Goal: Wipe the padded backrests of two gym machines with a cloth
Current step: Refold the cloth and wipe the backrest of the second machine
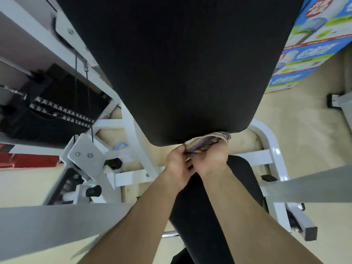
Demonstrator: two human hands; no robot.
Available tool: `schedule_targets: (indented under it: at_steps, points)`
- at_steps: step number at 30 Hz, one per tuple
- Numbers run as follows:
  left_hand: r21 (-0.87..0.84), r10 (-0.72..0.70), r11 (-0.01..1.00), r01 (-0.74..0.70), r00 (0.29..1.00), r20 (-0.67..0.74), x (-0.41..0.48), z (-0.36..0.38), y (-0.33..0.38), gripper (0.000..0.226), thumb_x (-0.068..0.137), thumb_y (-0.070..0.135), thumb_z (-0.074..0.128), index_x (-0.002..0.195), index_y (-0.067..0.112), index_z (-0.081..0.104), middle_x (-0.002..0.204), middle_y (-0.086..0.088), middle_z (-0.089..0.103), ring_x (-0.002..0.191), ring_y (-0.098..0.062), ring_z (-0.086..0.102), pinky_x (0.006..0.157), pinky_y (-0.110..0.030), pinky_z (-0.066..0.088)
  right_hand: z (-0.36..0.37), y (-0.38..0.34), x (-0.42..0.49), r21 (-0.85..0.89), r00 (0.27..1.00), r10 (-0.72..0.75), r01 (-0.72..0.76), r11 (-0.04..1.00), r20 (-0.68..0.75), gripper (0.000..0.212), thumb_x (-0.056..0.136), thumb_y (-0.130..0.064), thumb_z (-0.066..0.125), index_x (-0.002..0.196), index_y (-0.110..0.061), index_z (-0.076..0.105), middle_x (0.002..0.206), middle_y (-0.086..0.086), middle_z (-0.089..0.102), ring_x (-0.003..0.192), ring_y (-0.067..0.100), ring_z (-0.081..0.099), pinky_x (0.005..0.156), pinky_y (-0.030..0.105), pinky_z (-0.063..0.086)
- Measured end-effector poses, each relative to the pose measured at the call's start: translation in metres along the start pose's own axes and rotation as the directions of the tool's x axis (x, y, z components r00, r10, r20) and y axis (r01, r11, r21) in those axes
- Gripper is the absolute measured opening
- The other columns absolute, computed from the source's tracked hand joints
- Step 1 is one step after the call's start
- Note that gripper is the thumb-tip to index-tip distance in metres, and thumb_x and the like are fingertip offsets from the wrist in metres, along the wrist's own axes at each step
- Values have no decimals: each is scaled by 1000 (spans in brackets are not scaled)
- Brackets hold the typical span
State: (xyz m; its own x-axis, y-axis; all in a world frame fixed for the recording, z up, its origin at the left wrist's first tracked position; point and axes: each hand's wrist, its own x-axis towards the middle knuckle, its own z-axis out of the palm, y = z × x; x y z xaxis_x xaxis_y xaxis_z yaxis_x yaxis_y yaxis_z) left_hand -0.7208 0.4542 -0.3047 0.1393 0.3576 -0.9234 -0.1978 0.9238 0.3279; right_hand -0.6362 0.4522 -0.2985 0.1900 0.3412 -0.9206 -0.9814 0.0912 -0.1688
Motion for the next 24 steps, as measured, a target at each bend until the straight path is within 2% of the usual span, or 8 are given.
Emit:
schedule_targets:
  at_steps: [3, 6, 9, 11, 14, 18, 20, 24]
  points:
    - [-118, 3, 993, -5, 1000, -13, 1, -4, 0, 41, 106, 30, 36, 128, 7, 62, 120, -14, 70, 108, -29, 65, 79, -39, 56, 2, 0, -4, -59, 1000, -17, 17, 998, 5, 38, 105, -33, 32, 126, -15, 59, 127, 16, 58, 116, 36, 55, 111, 58, 38]
    - [-121, -92, 987, 101, 993, 78, -3, 10, -6, 51, 103, 44, 33, 131, 13, 61, 123, -14, 71, 117, -29, 65, 91, -42, 55, 5, -11, -11, -145, 997, -19, 9, 989, -68, 33, 105, -27, 31, 111, -11, 60, 107, 12, 59, 103, 32, 55, 109, 54, 40]
    - [-230, -169, 947, 223, 958, 233, -7, 27, -12, 58, 103, 50, 33, 135, 8, 57, 127, -18, 68, 121, -30, 62, 99, -42, 51, 3, -25, -12, -123, 997, -30, 21, 992, -74, 37, 100, -26, 39, 123, -11, 64, 119, 14, 63, 110, 35, 59, 107, 56, 44]
    - [-284, -159, 929, 236, 949, 271, -9, 30, -14, 60, 103, 51, 34, 136, 5, 54, 131, -20, 65, 122, -31, 61, 104, -42, 47, -1, -24, -11, -101, 996, -56, 49, 994, -68, 34, 99, -26, 41, 119, -13, 66, 118, 16, 64, 107, 36, 61, 106, 56, 45]
    - [-373, -66, 916, 147, 973, 219, -11, 10, -12, 57, 101, 46, 38, 136, 6, 58, 128, -19, 67, 121, -31, 62, 109, -41, 45, 2, 4, -22, -93, 999, -44, 44, 995, 3, 31, 101, -27, 38, 103, -14, 66, 110, 14, 64, 101, 33, 60, 108, 52, 44]
    - [-490, 91, 872, -12, 986, 138, -19, -40, 8, 59, 93, 40, 43, 138, 5, 57, 135, -21, 62, 128, -35, 58, 112, -44, 42, 15, 59, -25, -111, 991, 78, -66, 992, 104, 41, 100, -33, 34, 111, -12, 68, 118, 18, 65, 109, 37, 61, 105, 54, 45]
    - [-458, 163, 884, -89, 979, 123, -24, -64, 19, 60, 86, 35, 47, 136, 3, 58, 137, -21, 60, 129, -35, 57, 112, -44, 42, 22, 82, -26, -109, 987, 125, -114, 987, 101, 44, 101, -34, 34, 108, -8, 69, 113, 19, 67, 103, 36, 63, 104, 53, 46]
    - [-370, 237, 913, -171, 961, 143, -26, -88, 28, 57, 86, 20, 51, 139, 2, 54, 138, -21, 59, 129, -35, 57, 110, -43, 45, 31, 103, -30, -85, 975, 189, -180, 980, 115, 46, 101, -35, 35, 114, -3, 65, 116, 24, 64, 107, 40, 61, 101, 51, 47]
